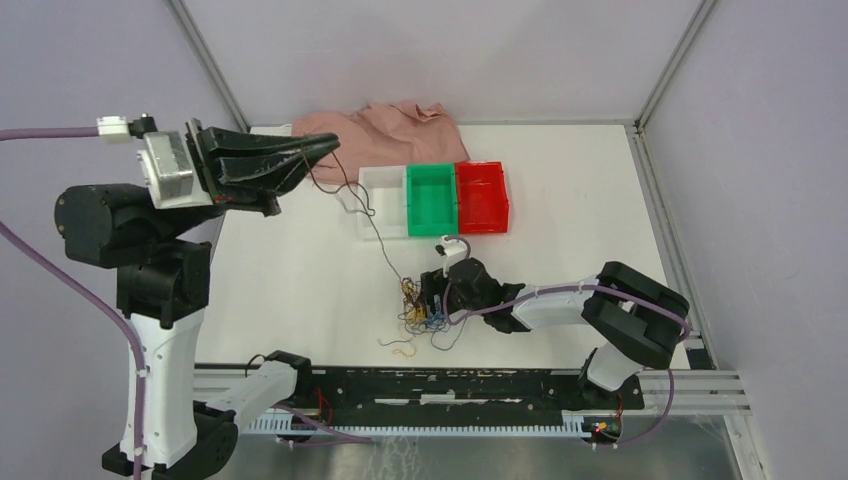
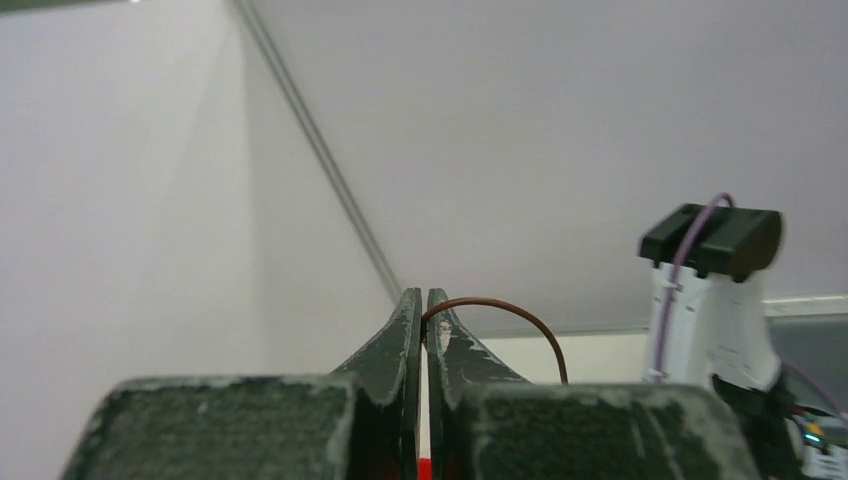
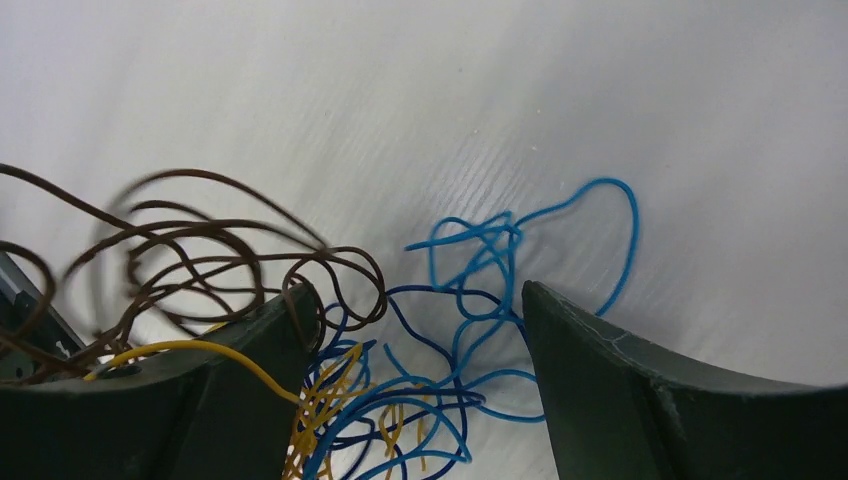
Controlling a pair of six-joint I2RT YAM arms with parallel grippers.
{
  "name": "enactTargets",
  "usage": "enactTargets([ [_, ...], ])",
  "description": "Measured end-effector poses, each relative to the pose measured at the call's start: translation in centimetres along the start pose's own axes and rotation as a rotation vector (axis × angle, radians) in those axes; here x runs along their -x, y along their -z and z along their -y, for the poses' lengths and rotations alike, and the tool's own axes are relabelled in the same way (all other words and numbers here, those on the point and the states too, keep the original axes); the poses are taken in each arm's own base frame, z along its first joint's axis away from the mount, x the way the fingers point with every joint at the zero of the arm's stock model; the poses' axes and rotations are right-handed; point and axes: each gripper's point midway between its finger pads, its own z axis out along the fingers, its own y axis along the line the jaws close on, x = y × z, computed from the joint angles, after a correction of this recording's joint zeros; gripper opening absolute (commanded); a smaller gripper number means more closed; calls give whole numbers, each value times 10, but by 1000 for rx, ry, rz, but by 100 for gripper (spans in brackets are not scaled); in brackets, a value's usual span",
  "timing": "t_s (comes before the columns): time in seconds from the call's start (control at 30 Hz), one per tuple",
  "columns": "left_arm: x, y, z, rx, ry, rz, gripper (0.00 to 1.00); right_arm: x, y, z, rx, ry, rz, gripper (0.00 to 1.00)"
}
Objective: Untangle the cables
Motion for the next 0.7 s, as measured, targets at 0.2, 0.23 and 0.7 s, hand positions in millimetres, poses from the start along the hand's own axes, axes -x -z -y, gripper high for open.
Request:
enactTargets([
  [0.2,54,-4,-41,183,-267,111,3,-2,1,11,-39,-1,28,83],
  [0.23,65,-3,-50,225,-321,133,3,-1,1,13,-48,-1,36,83],
  [0.7,167,37,-149,827,-905,424,3,-1,9,29,-120,12,52,83],
])
